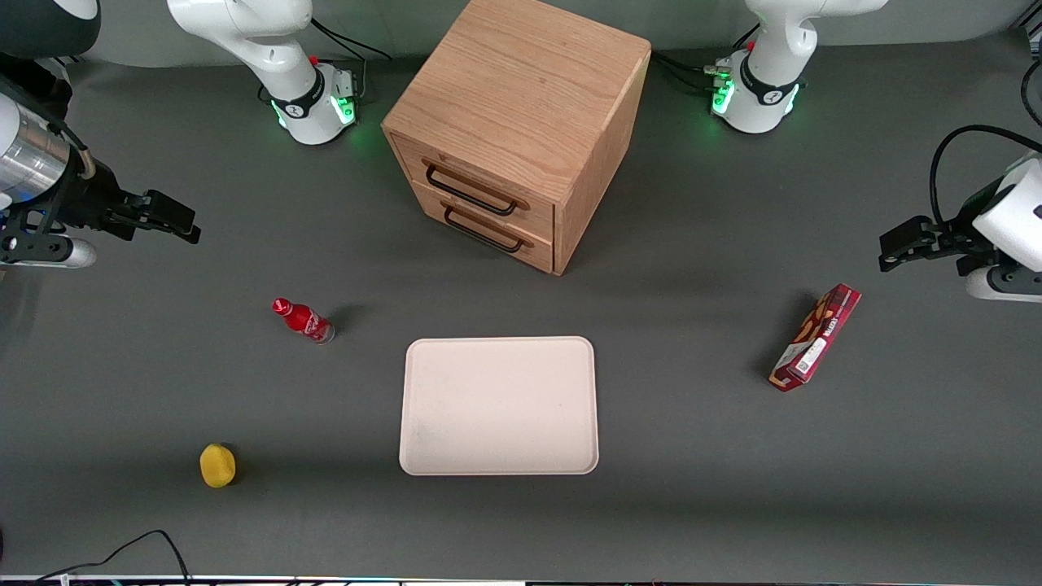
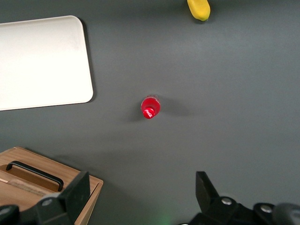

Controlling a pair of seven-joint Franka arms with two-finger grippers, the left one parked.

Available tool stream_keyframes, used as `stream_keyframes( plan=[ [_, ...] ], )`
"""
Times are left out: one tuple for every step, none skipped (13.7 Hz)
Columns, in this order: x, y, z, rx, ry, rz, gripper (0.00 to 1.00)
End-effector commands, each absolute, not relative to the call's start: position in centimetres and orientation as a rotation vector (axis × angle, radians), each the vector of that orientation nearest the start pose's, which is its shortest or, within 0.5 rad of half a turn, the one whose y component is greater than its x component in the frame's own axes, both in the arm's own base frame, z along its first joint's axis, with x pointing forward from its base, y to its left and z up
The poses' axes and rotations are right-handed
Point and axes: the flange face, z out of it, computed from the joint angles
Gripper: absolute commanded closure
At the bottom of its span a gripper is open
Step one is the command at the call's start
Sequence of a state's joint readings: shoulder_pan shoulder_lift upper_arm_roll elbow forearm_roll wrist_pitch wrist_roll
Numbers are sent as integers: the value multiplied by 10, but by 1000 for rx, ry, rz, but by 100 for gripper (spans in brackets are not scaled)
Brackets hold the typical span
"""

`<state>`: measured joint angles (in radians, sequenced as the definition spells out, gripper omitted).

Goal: Open upper drawer

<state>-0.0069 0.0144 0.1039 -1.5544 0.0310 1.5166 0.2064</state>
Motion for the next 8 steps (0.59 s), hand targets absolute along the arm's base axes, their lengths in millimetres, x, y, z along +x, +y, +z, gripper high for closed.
stream_keyframes(
  plan=[
    [554, 59, 624, -3094, 183, 80, 0],
    [553, 59, 625, -3094, 187, 82, 0],
    [553, 58, 627, -3094, 189, 75, 0],
    [553, 57, 627, -3093, 192, 73, 0],
    [554, 54, 627, -3091, 199, 73, 0],
    [553, 55, 628, -3095, 192, 72, 0],
    [552, 57, 632, -3095, 168, 60, 0],
    [549, 61, 638, -3096, 71, 40, 0]
  ],
)
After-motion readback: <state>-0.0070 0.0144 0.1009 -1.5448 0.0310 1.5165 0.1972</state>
